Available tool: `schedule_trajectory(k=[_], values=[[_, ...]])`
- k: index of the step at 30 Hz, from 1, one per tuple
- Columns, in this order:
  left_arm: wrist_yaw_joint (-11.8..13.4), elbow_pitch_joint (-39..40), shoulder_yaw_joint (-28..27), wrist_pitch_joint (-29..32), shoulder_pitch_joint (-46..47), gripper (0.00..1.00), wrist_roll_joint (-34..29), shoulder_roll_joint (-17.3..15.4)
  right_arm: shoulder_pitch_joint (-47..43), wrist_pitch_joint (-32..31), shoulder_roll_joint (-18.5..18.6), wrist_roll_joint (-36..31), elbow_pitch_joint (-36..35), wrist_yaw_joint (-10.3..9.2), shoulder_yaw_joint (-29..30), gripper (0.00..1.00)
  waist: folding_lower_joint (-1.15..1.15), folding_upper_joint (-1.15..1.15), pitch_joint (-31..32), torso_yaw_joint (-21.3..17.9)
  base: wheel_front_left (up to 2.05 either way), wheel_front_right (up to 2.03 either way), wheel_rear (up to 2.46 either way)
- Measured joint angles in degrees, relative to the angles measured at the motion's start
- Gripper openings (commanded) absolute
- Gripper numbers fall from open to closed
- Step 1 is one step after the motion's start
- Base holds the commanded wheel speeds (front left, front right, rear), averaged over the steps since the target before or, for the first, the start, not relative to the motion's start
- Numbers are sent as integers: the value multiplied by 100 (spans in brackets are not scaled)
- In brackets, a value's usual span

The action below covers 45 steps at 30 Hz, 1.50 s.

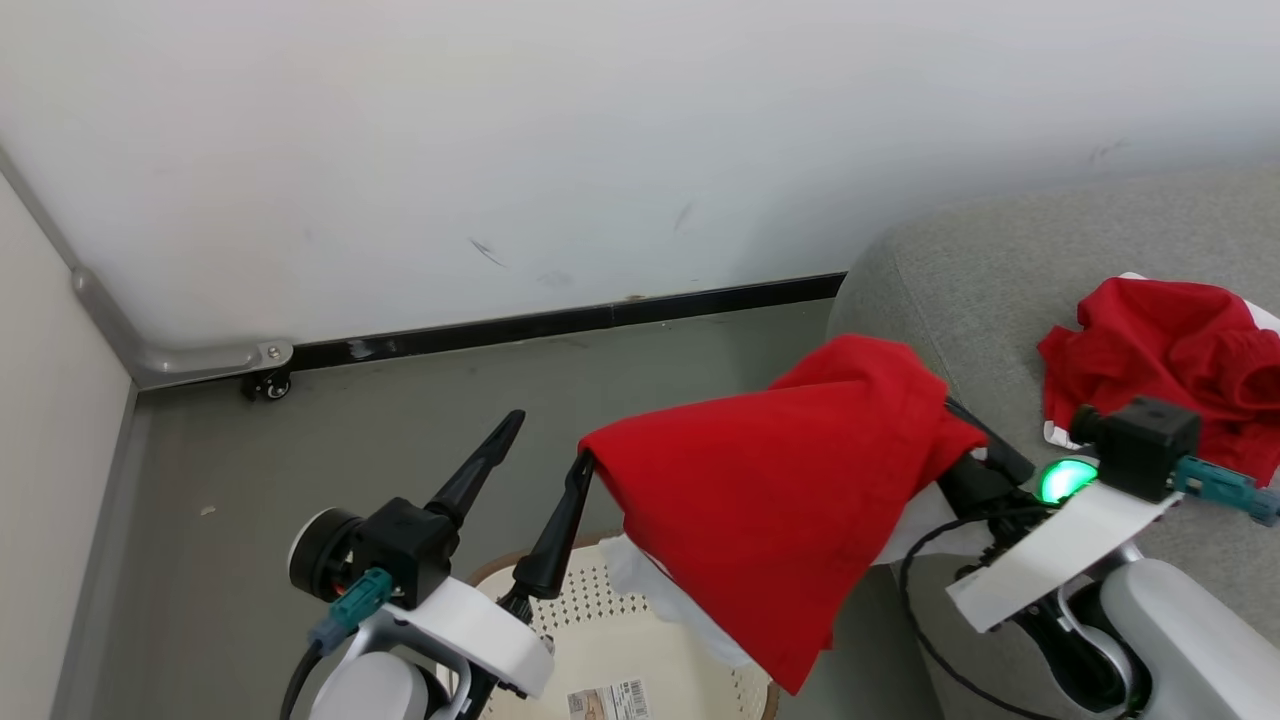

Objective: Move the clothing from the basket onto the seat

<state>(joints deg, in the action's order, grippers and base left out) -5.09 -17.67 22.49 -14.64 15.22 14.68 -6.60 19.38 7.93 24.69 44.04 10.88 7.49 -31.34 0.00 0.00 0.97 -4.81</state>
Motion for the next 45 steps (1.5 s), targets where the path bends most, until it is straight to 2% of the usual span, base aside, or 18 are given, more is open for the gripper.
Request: schedule_trajectory(k=[10, 22, 45], values=[[58, 113, -198, 0, -127, 100, 86, 34, -428, 131, 153, 38, 82, -1, 603, 0, 0, 0, 23, -163, 0, 0, 0], [63, 146, -283, 0, -246, 100, 85, 121, -1244, 296, 125, 8, 33, -1, 1415, 0, 0, 0, 63, -571, 0, 0, 0], [105, 309, -502, 0, -374, 100, 81, 201, -2084, 215, -241, -245, -677, -1, 1990, 0, 0, 0, 2, -1393, 0, 0, 0]])
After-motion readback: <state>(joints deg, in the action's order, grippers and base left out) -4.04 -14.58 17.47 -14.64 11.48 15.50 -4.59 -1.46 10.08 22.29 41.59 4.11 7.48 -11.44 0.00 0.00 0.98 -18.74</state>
